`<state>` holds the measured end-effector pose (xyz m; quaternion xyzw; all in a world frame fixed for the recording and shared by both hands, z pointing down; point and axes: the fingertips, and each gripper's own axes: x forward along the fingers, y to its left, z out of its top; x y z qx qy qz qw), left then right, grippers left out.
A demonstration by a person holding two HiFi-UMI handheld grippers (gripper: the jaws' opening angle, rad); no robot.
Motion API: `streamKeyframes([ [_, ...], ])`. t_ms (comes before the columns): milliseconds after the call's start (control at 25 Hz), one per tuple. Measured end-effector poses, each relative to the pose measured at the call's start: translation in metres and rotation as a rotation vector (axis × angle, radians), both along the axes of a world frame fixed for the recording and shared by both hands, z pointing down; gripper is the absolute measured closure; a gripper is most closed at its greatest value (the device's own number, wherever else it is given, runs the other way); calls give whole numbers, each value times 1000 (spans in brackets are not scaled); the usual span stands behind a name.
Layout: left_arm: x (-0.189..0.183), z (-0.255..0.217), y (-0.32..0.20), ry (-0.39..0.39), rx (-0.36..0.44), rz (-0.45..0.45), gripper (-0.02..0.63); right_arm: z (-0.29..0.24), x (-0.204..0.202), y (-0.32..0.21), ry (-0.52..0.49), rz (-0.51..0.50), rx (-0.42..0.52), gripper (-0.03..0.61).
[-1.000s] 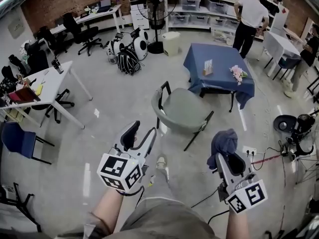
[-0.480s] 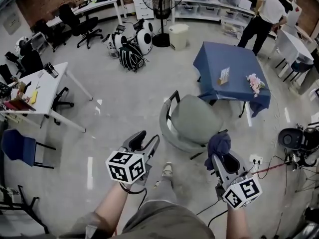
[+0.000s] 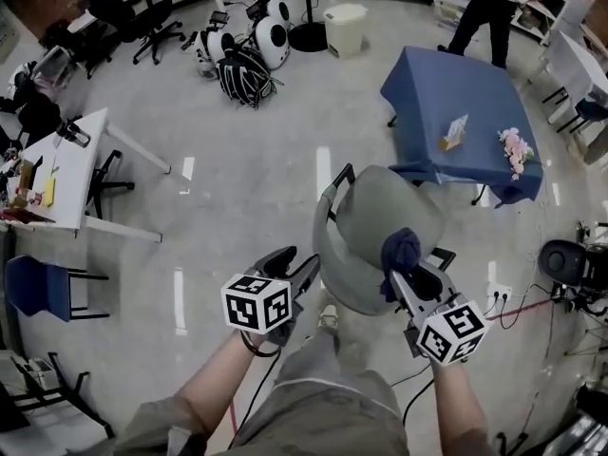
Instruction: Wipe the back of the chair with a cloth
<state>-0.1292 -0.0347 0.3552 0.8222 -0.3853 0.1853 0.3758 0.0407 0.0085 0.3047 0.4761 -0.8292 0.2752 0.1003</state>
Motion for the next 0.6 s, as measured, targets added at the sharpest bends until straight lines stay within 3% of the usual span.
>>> streamKeyframes([
  [120,0,28,-10,-20,-54,17,377,28,-2,-21,-2,4,-54,446],
  [600,1,107,-29,-59,-234,-105,367,146,-1,-84,-53,-54,-236,446],
])
